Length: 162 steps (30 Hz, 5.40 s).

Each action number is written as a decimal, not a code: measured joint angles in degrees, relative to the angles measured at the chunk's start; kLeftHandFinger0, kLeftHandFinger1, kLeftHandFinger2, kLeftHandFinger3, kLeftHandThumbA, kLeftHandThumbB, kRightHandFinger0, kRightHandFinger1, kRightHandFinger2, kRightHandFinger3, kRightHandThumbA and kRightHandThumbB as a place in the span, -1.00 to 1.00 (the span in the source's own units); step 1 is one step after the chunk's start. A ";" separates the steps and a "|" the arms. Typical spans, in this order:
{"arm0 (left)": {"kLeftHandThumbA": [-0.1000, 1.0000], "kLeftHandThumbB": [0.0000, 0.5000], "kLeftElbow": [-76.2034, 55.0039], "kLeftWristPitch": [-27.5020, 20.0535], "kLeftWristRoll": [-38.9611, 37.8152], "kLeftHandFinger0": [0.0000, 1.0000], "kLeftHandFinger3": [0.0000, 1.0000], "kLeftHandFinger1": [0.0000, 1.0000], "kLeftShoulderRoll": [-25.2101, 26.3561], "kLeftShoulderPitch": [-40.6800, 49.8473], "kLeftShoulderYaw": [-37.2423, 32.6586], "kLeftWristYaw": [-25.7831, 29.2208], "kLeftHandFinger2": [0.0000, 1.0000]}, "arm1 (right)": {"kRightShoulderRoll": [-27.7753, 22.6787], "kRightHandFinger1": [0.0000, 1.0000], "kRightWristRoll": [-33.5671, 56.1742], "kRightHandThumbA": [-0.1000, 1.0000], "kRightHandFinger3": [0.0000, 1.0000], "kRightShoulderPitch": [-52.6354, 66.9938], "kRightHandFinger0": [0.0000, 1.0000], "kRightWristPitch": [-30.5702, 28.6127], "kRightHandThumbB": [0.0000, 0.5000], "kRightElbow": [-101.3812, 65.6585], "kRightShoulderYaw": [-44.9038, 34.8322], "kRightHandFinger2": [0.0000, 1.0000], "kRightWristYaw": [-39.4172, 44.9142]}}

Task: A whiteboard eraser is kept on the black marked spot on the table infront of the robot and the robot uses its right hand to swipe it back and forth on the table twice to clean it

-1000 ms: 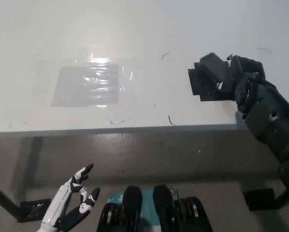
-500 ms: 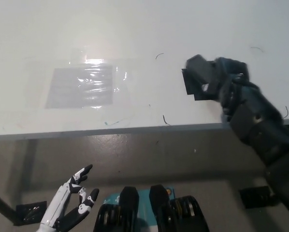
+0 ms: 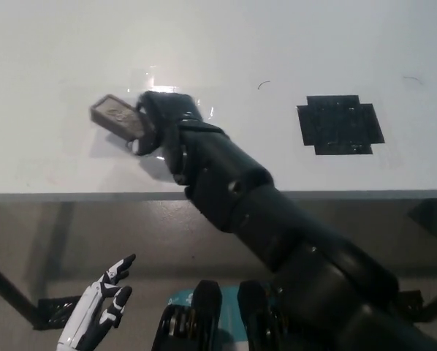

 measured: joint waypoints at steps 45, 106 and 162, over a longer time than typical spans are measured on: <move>0.78 0.64 -0.04 -0.10 -0.03 1.00 1.00 1.00 0.23 -0.85 -0.19 -0.03 1.00 | -30.03 0.52 -4.54 -0.01 0.87 12.77 0.23 -5.97 -0.44 -1.13 10.11 0.65 -2.31; 0.75 0.62 -0.02 -0.14 0.00 1.00 1.00 1.00 -0.24 -0.03 -0.30 -0.01 1.00 | -25.24 -0.52 -11.19 -0.27 0.52 10.72 -0.72 4.20 -0.50 -0.27 10.59 -0.21 0.83; 0.57 0.54 0.34 0.22 0.11 1.00 1.00 1.00 -0.62 1.26 -0.80 0.00 1.00 | -26.97 1.00 23.61 1.00 1.00 67.58 1.00 -3.59 -0.87 -92.72 -22.18 1.00 10.63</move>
